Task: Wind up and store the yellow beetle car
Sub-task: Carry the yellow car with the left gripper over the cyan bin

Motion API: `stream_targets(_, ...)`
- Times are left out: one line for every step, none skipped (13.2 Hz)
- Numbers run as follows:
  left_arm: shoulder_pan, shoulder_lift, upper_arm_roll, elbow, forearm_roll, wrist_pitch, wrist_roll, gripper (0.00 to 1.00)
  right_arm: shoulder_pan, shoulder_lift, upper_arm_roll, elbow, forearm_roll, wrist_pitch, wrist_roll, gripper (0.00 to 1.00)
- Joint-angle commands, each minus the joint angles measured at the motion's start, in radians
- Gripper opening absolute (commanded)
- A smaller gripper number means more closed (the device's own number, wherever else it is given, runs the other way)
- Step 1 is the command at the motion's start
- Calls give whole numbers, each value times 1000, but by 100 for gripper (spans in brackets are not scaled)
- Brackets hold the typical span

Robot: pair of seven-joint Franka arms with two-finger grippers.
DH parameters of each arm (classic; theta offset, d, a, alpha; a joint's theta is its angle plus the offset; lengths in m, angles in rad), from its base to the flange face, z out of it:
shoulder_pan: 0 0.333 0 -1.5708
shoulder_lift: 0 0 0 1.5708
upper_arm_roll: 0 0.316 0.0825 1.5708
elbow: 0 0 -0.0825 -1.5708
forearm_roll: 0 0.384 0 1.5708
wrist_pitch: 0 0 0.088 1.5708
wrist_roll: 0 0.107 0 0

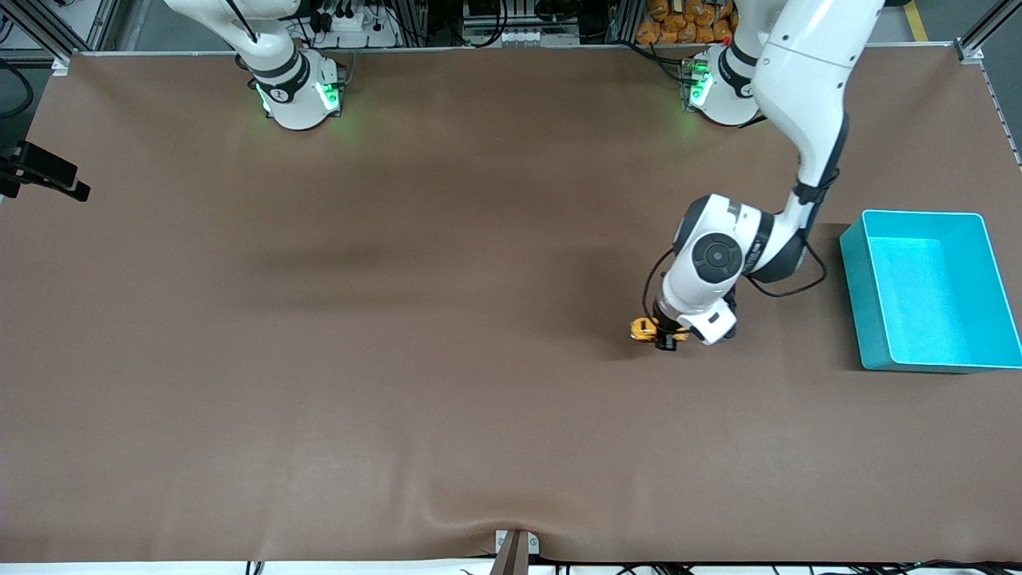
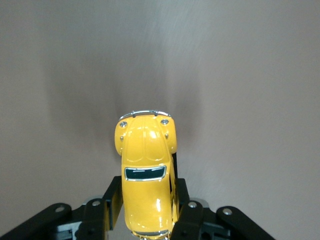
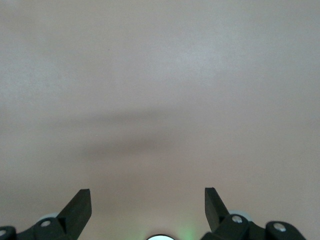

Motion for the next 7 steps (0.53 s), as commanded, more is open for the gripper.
stream_targets(71,-93,-4,-20,38,-125,154,13,-4,3,1,15,1,-6,17,100)
stream_targets(106,-117,-4,-26,38,-178,240,13,-4,3,1,15,1,-4,17,100)
stream_targets(138,-142,-4,-35,40,-217,318,13,-4,3,1,15,1,-4,17,100)
stream_targets(172,-166,-3,-43,40,-239,393,13,-4,3,1,15,1,-4,17,100)
stream_targets(209,-195,-4,-58,40,-256,471,13,-4,3,1,15,1,-4,17,100)
stream_targets(253,-223,-4,-77,41,-263,562,13,-4,3,1,15,1,-4,17,100)
stream_targets(292,-251,-3,-97,41,-263,648,13,-4,3,1,15,1,-4,17,100)
